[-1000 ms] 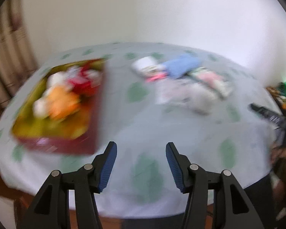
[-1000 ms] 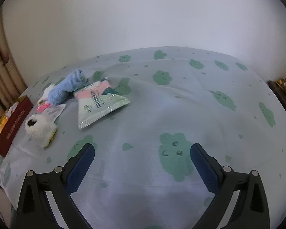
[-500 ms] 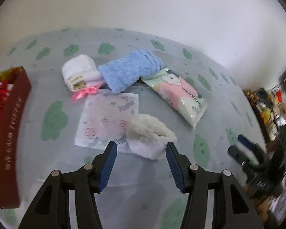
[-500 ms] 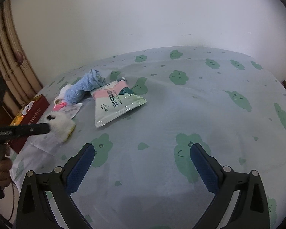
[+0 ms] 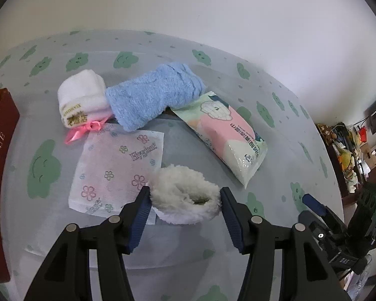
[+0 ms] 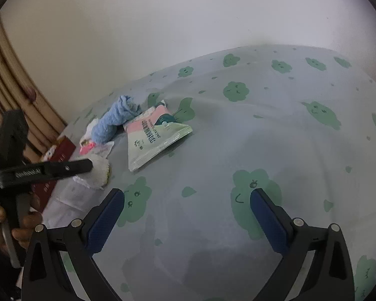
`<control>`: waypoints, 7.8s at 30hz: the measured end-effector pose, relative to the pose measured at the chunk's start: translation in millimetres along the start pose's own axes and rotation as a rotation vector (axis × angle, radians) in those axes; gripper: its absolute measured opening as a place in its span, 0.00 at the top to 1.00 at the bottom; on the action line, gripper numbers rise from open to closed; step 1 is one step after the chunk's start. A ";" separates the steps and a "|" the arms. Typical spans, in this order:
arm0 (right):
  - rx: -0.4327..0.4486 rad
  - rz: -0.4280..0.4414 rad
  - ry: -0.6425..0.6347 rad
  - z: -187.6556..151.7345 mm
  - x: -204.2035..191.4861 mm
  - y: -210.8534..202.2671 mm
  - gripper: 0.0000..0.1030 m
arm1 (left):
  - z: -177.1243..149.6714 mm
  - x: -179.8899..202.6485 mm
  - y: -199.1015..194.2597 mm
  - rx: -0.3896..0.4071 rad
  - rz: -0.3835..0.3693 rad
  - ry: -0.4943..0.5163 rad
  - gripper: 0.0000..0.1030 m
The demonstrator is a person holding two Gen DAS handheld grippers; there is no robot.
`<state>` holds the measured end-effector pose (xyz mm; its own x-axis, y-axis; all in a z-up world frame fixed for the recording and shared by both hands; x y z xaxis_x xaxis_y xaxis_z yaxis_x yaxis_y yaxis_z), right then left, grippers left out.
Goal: Organize soft objects
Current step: 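Move the left tool to the white fluffy sock and grasp it, then lift the white fluffy sock with the left gripper while the right grasps the wipes pack, then carry the white fluffy sock into the tin box and open the left gripper, then carry the pink-white wipes pack over the tin box and release it, then move the left tool to the white baby sock and grasp it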
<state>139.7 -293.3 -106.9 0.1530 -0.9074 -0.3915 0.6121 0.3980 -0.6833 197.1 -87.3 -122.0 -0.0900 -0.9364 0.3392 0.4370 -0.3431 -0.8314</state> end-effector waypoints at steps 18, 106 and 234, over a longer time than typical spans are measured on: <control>-0.024 -0.085 -0.147 -6.7 -18.7 5.9 0.02 | -29.0 11.5 -56.0 0.127 -0.001 0.081 0.60; -0.166 0.051 -0.054 -39.8 -40.4 1.4 0.38 | -40.1 -277.4 -188.6 0.270 0.545 -0.194 0.44; -0.054 -0.088 -0.277 -15.4 -43.1 19.0 0.10 | 112.1 -118.7 -26.2 0.056 0.034 -0.375 0.42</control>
<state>132.8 -244.6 -112.4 0.3114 -0.9382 -0.1509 0.5911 0.3156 -0.7423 296.7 41.1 -91.2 0.2543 -0.8518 0.4580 0.4837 -0.2981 -0.8229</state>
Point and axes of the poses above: each gripper's, at about its wrist camera, not at the fingertips, and y roughly the way its jaws point, x to its right, z to its top, the point moved 9 cm from there along y, roughly the way its jaws point, and after that the axes turned 2 degrees about -y, right-handed, at the moved point
